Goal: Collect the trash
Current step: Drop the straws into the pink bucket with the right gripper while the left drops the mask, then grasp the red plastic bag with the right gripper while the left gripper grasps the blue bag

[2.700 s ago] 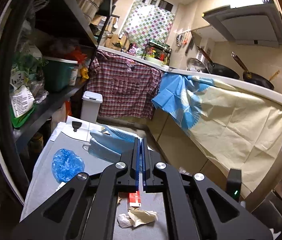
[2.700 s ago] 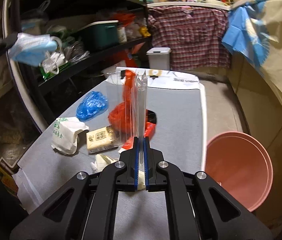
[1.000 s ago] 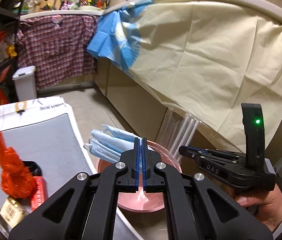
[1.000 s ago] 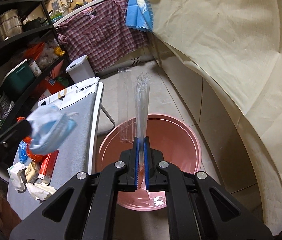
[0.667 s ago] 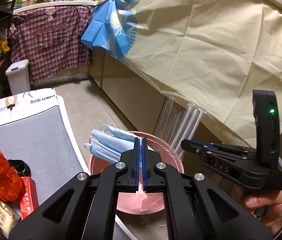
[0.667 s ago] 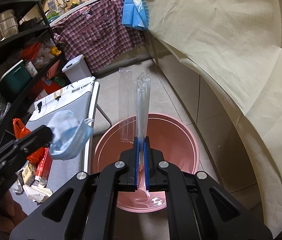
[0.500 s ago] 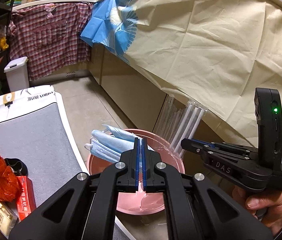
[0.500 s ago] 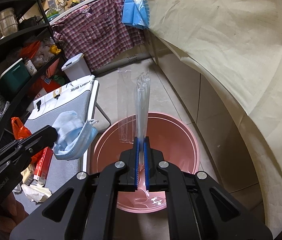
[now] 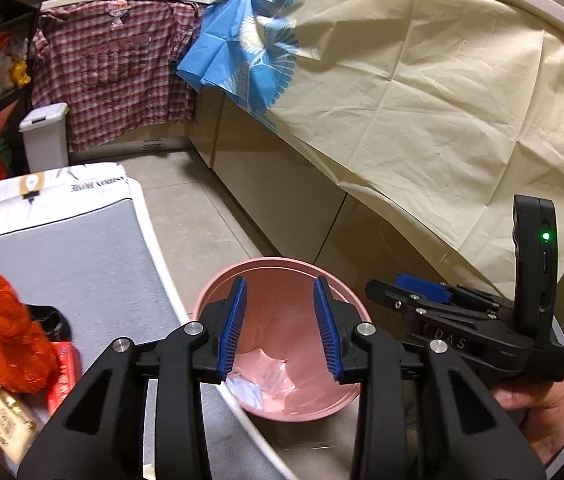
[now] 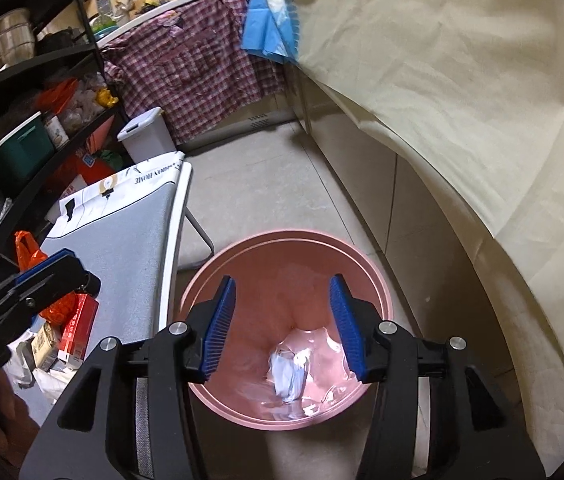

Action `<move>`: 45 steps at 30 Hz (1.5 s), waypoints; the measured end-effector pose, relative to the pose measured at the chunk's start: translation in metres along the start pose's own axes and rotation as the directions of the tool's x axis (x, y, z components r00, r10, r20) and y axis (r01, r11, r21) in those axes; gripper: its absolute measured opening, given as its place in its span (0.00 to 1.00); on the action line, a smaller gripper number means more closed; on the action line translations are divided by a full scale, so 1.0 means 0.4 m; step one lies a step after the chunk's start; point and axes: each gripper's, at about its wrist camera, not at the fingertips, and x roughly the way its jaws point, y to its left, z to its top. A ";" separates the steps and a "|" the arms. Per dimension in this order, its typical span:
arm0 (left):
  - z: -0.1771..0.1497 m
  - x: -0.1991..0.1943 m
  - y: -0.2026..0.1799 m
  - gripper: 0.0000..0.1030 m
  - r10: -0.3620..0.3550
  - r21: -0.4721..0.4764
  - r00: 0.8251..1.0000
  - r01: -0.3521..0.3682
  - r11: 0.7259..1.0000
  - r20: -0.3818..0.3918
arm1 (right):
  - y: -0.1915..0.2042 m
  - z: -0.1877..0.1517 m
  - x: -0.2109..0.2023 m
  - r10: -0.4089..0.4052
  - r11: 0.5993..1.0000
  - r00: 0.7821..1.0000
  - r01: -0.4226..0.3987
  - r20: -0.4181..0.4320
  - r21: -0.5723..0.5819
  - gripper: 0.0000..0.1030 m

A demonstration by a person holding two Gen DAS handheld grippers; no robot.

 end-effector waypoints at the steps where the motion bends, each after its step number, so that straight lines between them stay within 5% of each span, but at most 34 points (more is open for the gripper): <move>1: 0.000 -0.014 0.005 0.33 0.006 0.000 1.000 -0.006 1.000 0.003 | 0.010 -0.001 -0.004 -0.004 1.000 1.000 0.004 0.009 -0.016 0.48; 16: 0.020 -0.339 0.180 0.33 0.161 -0.012 0.984 -0.160 0.987 0.079 | 0.122 -0.010 -0.136 0.067 0.995 0.974 -0.050 0.218 -0.084 0.37; 21: 0.021 -0.440 0.291 0.33 0.259 -0.005 0.960 -0.260 0.965 0.106 | 0.198 -0.023 -0.163 0.114 0.984 0.971 -0.081 0.209 -0.162 0.37; 27: -0.003 -0.494 0.448 0.32 0.363 -0.111 0.924 -0.351 0.930 0.121 | 0.285 -0.028 -0.172 0.202 0.963 0.965 -0.166 0.168 -0.210 0.37; 30: -0.026 -0.491 0.523 0.26 0.375 -0.184 0.922 -0.354 0.917 0.094 | 0.344 -0.026 -0.157 0.259 0.945 0.956 -0.222 0.135 -0.238 0.37; 37: -0.057 -0.478 0.630 0.21 0.420 -0.190 0.906 -0.405 0.894 0.045 | 0.501 -0.010 -0.091 0.373 0.895 0.925 -0.338 0.075 -0.291 0.27; 45: -0.095 -0.446 0.712 0.19 0.442 -0.231 0.897 -0.434 0.871 -0.015 | 0.614 -0.024 0.022 0.421 0.868 0.907 -0.402 0.002 -0.291 0.27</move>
